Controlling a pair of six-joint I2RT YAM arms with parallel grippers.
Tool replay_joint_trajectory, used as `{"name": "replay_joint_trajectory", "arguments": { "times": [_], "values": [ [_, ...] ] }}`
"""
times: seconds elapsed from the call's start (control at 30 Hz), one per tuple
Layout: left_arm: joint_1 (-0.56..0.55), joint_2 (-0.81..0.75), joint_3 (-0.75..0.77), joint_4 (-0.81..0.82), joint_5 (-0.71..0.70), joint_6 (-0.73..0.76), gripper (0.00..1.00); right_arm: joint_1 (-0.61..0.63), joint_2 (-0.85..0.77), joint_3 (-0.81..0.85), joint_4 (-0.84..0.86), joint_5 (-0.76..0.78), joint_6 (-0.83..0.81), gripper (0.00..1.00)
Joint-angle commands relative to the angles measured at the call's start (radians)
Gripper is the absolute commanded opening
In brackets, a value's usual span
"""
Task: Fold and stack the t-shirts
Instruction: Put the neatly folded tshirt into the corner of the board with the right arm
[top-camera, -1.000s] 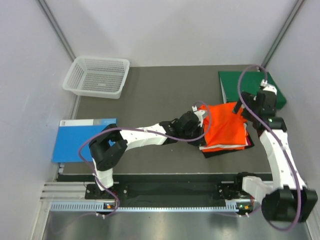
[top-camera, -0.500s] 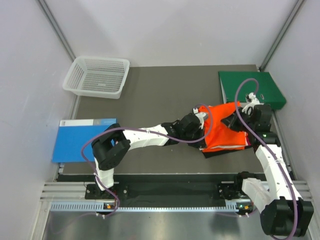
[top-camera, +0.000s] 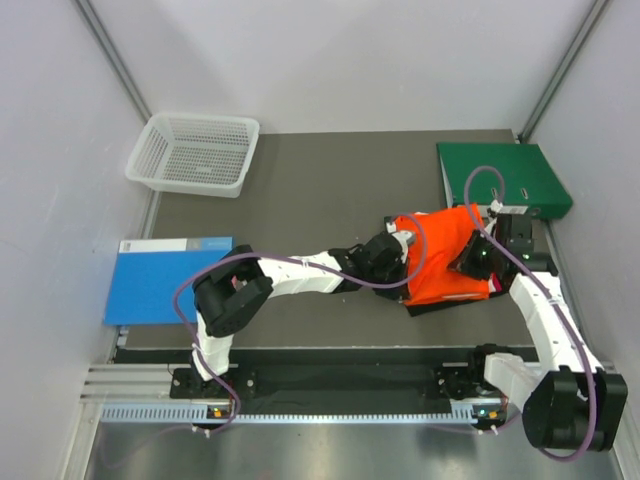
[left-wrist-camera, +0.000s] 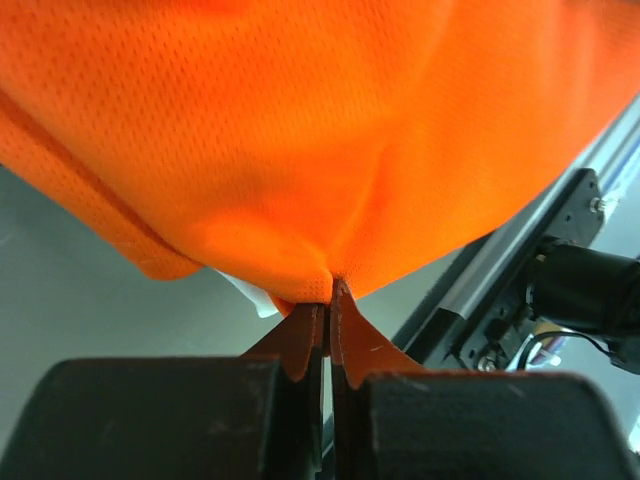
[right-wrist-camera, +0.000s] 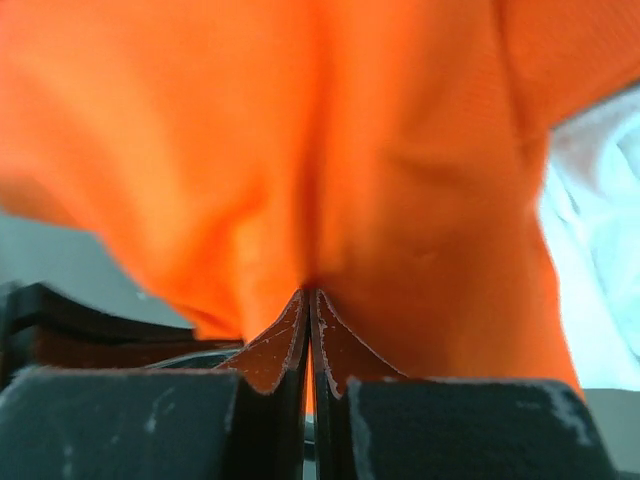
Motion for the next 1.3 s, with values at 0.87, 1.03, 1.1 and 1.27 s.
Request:
{"name": "replay_joint_trajectory", "arguments": {
  "times": [0.87, 1.03, 1.1, 1.27],
  "values": [
    [0.257, -0.222, 0.151, -0.234, -0.241, 0.234, 0.99, -0.013, -0.124, 0.026, 0.13, 0.062, -0.01, 0.0],
    [0.367, -0.223, 0.117, -0.261, -0.218, 0.234, 0.99, -0.013, -0.168, 0.063, 0.327, -0.185, -0.052, 0.08],
    [0.395, -0.223, 0.108, -0.26, -0.182, 0.233, 0.99, -0.013, -0.103, 0.068, 0.411, -0.246, -0.03, 0.07],
    [0.404, -0.208, 0.095, -0.258, -0.181, 0.234, 0.99, -0.015, 0.134, -0.009, 0.698, -0.536, 0.166, 0.0]
  ]
}}
